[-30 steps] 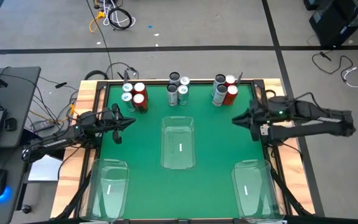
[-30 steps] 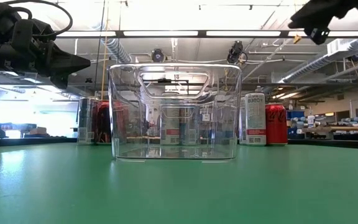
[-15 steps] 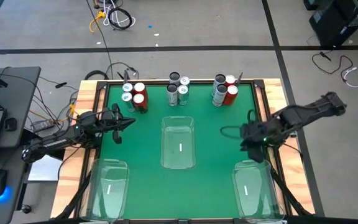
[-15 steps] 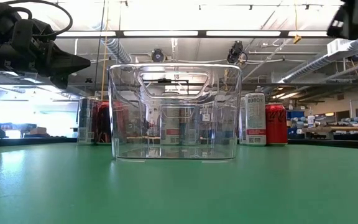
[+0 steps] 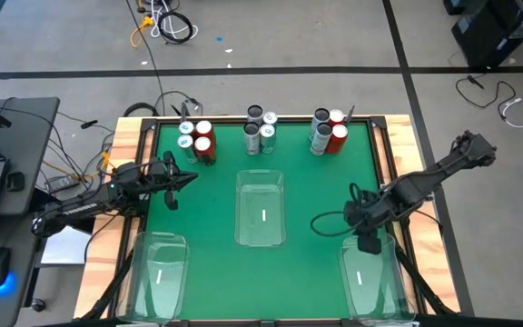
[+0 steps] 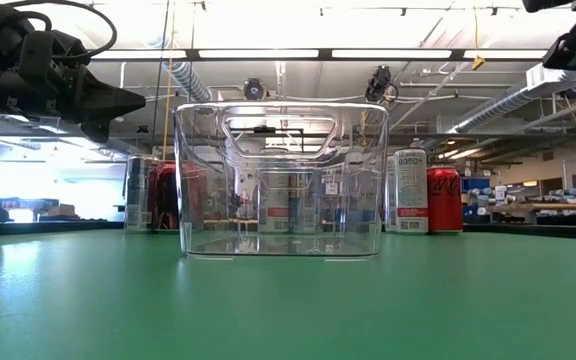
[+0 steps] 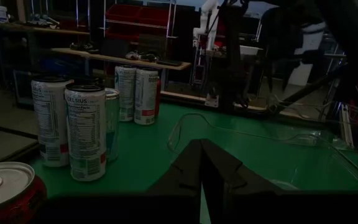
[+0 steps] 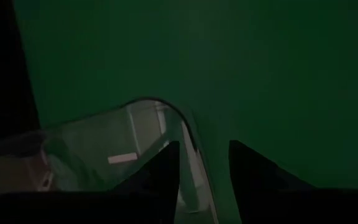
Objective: Sort soda cans
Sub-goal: Move the bottom right transparent bin to the middle right of the table
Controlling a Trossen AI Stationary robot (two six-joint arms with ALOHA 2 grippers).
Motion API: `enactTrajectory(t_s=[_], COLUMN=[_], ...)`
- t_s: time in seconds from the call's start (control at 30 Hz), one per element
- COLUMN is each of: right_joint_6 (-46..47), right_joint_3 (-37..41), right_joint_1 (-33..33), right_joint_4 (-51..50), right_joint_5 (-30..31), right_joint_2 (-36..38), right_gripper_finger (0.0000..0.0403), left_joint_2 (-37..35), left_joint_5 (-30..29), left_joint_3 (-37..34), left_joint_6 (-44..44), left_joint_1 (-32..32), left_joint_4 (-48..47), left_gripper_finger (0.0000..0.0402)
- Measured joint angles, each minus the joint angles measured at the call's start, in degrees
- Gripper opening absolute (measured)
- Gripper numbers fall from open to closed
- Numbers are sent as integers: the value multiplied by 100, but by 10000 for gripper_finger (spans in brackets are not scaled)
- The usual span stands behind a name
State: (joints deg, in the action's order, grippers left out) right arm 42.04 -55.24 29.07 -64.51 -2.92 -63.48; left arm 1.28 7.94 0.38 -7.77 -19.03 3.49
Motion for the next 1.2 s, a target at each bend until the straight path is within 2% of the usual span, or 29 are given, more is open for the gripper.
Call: enactTrajectory(t_s=[0.7,0.83,1.1,1.2], right_joint_6=[-479,-609,-879,-1226], right_joint_3=[4,4,4,4], right_joint_1=[17,-21,-380,-553], right_joint_4=[273,275,234,266], right_joint_5=[-44,-53,103,301], right_joint_2=[-1035,-1244,-1307,-1303], right_gripper_finger=[113,89,13,5], left_joint_2=[2,0,2,2], left_joint_5=[0,0,-1,-1], left_joint_3=[-2,-2,-1,-2], left_joint_6=[0,-2,-1,-1], left_joint_1=[-2,-2,0,0], left_joint_4=[0,0,0,-1], left_gripper_finger=[12,12,12,12])
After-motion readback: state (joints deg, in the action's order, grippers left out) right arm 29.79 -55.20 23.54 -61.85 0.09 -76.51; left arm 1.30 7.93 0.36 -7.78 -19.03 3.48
